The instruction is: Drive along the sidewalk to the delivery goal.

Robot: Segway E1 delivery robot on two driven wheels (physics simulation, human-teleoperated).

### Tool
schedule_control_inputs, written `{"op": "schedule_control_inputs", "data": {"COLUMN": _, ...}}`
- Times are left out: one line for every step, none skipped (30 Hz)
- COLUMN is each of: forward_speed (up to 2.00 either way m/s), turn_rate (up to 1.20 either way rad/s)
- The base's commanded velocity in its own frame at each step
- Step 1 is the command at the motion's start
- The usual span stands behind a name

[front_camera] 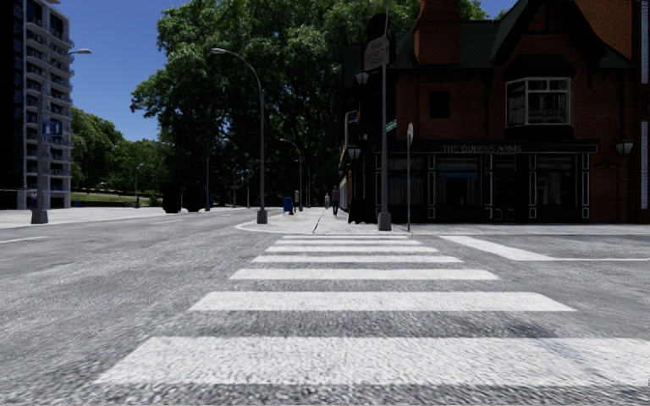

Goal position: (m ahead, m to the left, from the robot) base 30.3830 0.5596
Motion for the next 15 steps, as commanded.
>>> {"op": "schedule_control_inputs", "data": {"forward_speed": 1.98, "turn_rate": 0.0}}
{"op": "schedule_control_inputs", "data": {"forward_speed": 1.82, "turn_rate": 0.0}}
{"op": "schedule_control_inputs", "data": {"forward_speed": 1.68, "turn_rate": 0.0}}
{"op": "schedule_control_inputs", "data": {"forward_speed": 1.59, "turn_rate": 0.0}}
{"op": "schedule_control_inputs", "data": {"forward_speed": 1.54, "turn_rate": 0.0}}
{"op": "schedule_control_inputs", "data": {"forward_speed": 1.54, "turn_rate": 0.0}}
{"op": "schedule_control_inputs", "data": {"forward_speed": 1.44, "turn_rate": 0.0}}
{"op": "schedule_control_inputs", "data": {"forward_speed": 1.4, "turn_rate": 0.0}}
{"op": "schedule_control_inputs", "data": {"forward_speed": 1.4, "turn_rate": 0.0}}
{"op": "schedule_control_inputs", "data": {"forward_speed": 1.4, "turn_rate": 0.0}}
{"op": "schedule_control_inputs", "data": {"forward_speed": 1.39, "turn_rate": 0.0}}
{"op": "schedule_control_inputs", "data": {"forward_speed": 1.39, "turn_rate": 0.0}}
{"op": "schedule_control_inputs", "data": {"forward_speed": 1.39, "turn_rate": 0.0}}
{"op": "schedule_control_inputs", "data": {"forward_speed": 1.39, "turn_rate": 0.0}}
{"op": "schedule_control_inputs", "data": {"forward_speed": 1.39, "turn_rate": 0.0}}
